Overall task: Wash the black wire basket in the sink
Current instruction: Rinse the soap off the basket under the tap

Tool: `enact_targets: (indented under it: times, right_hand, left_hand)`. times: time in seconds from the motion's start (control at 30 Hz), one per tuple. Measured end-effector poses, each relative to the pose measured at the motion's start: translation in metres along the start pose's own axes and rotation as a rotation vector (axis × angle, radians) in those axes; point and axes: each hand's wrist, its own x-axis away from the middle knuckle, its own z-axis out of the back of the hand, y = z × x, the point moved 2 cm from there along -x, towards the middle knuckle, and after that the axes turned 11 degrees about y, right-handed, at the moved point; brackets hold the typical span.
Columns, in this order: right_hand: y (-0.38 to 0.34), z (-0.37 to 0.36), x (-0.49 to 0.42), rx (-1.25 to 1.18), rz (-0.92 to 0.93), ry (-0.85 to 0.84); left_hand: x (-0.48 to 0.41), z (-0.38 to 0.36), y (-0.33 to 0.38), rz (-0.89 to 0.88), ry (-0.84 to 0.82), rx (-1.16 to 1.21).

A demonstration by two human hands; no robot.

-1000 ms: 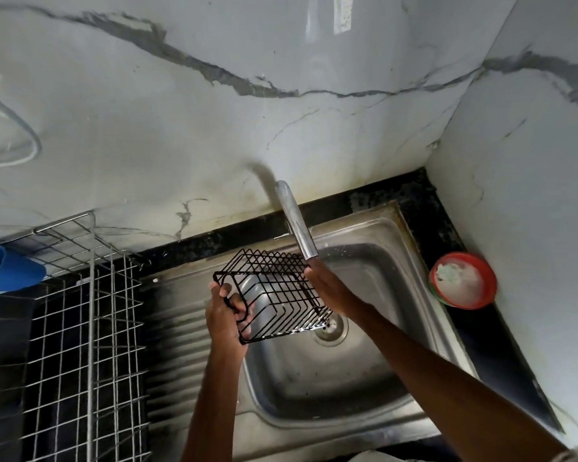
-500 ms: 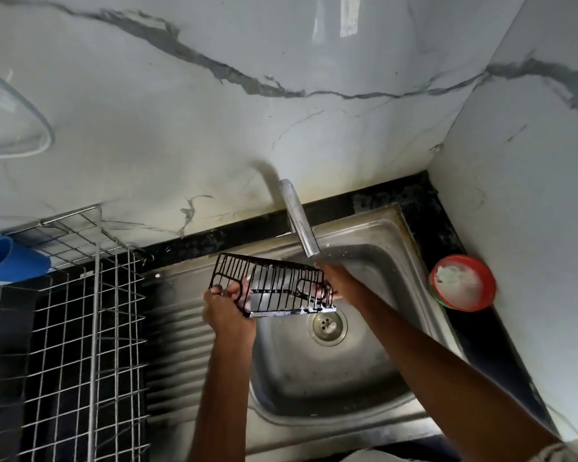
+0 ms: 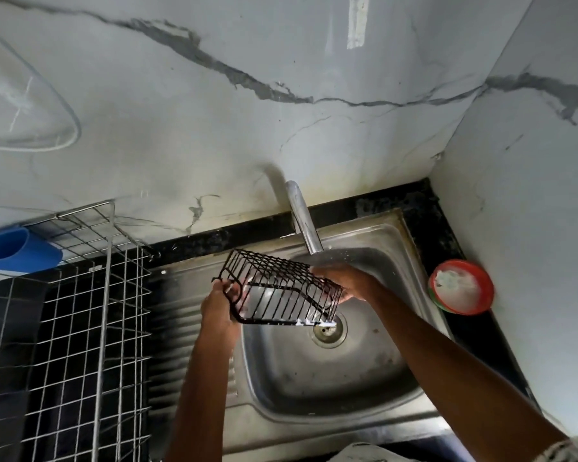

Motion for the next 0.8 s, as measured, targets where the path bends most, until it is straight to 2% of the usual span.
enact_targets:
  times: [0.07,0.13,0.33,0.47,0.6,0.8]
  right_hand:
    - [0.014,0.002,0.001,0.023,-0.019,0.05]
    - [0.026,0.004,0.005,0.017,-0.063,0.101]
    - [0.046,0.007,0.027,-0.068,-0.084,0.071]
    - [0.056,0.006,0.035,-0.095,-0.016,0.069]
    - [0.066,0.007,0.037,-0.139,0.018,0.118]
    - [0.086,0.007,0.035,-0.209,0.01,0.173]
  left_hand:
    - [0.003,0.001,-0.007,-0.059,-0.081,-0.132]
    - [0.009,0.0,-0.008,-0.105,-0.094,-0.248]
    - [0.013,-0.003,-0.007,-0.382,-0.185,-0.642]
    - [0.018,-0.007,-0.005,-0.566,-0.261,-0.885]
    - [0.027,-0.012,-0.001,-0.648,-0.342,-1.068]
    - [0.031,-0.02,-0.004,-0.653,-0.248,-1.149]
